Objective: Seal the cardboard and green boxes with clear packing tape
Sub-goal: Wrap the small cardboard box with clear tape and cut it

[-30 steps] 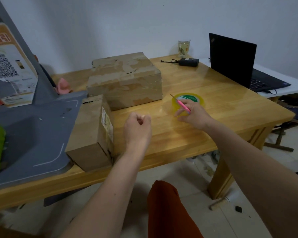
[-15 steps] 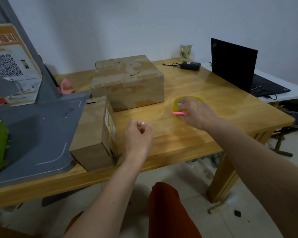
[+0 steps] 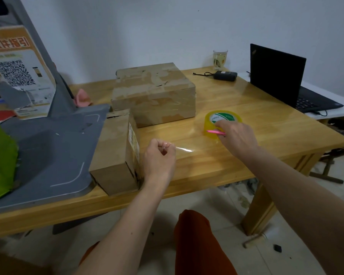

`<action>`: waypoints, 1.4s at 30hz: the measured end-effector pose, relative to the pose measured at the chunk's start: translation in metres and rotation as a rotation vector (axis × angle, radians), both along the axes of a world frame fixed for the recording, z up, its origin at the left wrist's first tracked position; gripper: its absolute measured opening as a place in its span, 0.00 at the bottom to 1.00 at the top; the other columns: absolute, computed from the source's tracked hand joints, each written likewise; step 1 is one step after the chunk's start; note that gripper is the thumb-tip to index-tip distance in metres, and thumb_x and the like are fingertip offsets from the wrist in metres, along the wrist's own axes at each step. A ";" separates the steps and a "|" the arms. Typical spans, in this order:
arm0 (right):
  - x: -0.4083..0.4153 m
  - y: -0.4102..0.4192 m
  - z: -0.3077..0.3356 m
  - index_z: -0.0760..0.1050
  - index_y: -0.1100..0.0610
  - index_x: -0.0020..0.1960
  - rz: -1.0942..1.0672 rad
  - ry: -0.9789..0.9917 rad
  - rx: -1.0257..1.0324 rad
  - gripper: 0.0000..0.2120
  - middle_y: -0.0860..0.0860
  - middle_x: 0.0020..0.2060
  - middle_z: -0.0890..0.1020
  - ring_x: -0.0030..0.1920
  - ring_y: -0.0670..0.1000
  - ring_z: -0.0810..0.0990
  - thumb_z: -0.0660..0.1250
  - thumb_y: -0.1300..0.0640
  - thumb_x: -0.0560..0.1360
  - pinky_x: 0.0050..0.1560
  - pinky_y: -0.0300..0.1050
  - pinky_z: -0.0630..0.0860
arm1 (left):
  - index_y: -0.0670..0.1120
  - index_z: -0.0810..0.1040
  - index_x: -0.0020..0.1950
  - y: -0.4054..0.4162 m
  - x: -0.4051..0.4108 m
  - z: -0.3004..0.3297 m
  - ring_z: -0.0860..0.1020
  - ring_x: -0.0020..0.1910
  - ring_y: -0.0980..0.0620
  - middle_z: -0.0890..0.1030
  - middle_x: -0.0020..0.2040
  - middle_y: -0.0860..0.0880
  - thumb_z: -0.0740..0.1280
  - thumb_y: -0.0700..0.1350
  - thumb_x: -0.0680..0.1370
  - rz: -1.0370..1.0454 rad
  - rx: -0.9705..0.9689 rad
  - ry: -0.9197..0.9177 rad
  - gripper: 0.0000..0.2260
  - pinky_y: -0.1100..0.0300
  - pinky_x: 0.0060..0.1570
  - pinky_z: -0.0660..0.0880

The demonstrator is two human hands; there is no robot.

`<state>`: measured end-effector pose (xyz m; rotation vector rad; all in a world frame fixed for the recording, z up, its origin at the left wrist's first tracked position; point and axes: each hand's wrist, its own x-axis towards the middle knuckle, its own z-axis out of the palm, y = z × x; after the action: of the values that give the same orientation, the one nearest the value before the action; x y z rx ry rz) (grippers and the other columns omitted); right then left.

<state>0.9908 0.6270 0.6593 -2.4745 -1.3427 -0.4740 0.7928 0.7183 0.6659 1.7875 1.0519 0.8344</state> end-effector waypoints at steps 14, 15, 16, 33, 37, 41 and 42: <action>-0.012 0.011 0.013 0.64 0.54 0.53 -0.199 0.254 0.336 0.14 0.50 0.47 0.75 0.46 0.53 0.75 0.66 0.49 0.78 0.41 0.47 0.67 | 0.52 0.72 0.41 -0.005 -0.003 0.013 0.73 0.37 0.57 0.75 0.38 0.54 0.67 0.45 0.79 0.012 0.045 -0.067 0.08 0.64 0.35 0.68; -0.016 0.012 0.013 0.64 0.54 0.51 -0.218 0.258 0.306 0.12 0.49 0.46 0.73 0.45 0.52 0.73 0.66 0.49 0.78 0.41 0.47 0.66 | 0.52 0.72 0.41 -0.006 -0.003 0.016 0.73 0.37 0.57 0.75 0.38 0.55 0.67 0.45 0.79 0.018 0.056 -0.086 0.08 0.65 0.35 0.68; -0.020 0.013 0.012 0.64 0.54 0.50 -0.229 0.260 0.252 0.12 0.49 0.45 0.73 0.45 0.52 0.72 0.66 0.50 0.78 0.41 0.47 0.67 | 0.52 0.72 0.41 -0.007 -0.004 0.019 0.73 0.37 0.58 0.76 0.38 0.55 0.67 0.45 0.79 0.024 0.067 -0.107 0.08 0.66 0.35 0.68; -0.053 0.033 0.038 0.79 0.62 0.49 0.109 1.381 0.764 0.23 0.57 0.44 0.84 0.46 0.54 0.83 0.57 0.43 0.81 0.47 0.47 0.80 | 0.49 0.74 0.41 0.011 -0.027 0.054 0.71 0.34 0.60 0.75 0.36 0.55 0.70 0.47 0.77 0.010 0.158 -0.208 0.07 0.67 0.37 0.70; -0.067 0.034 0.069 0.78 0.64 0.55 0.334 1.454 0.722 0.40 0.58 0.47 0.84 0.47 0.53 0.83 0.55 0.29 0.68 0.46 0.48 0.79 | 0.48 0.75 0.42 0.026 -0.039 0.063 0.73 0.36 0.58 0.76 0.37 0.54 0.70 0.47 0.77 0.024 0.193 -0.164 0.06 0.66 0.38 0.71; -0.086 0.049 0.080 0.79 0.62 0.51 0.409 1.342 0.646 0.27 0.55 0.44 0.82 0.44 0.51 0.81 0.70 0.39 0.65 0.47 0.46 0.81 | 0.48 0.76 0.43 0.041 -0.052 0.069 0.74 0.37 0.57 0.77 0.38 0.53 0.70 0.48 0.77 0.037 0.224 -0.139 0.06 0.66 0.37 0.72; -0.089 0.054 0.080 0.79 0.62 0.50 0.399 1.290 0.615 0.21 0.54 0.42 0.82 0.43 0.50 0.81 0.73 0.46 0.66 0.45 0.43 0.81 | 0.48 0.76 0.43 0.045 -0.055 0.070 0.74 0.36 0.58 0.78 0.38 0.53 0.70 0.48 0.77 0.039 0.224 -0.129 0.06 0.68 0.36 0.70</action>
<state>0.9014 0.6808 0.7398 -1.3733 -0.8384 0.6329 0.7377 0.7636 0.7362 1.8736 0.9419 1.1135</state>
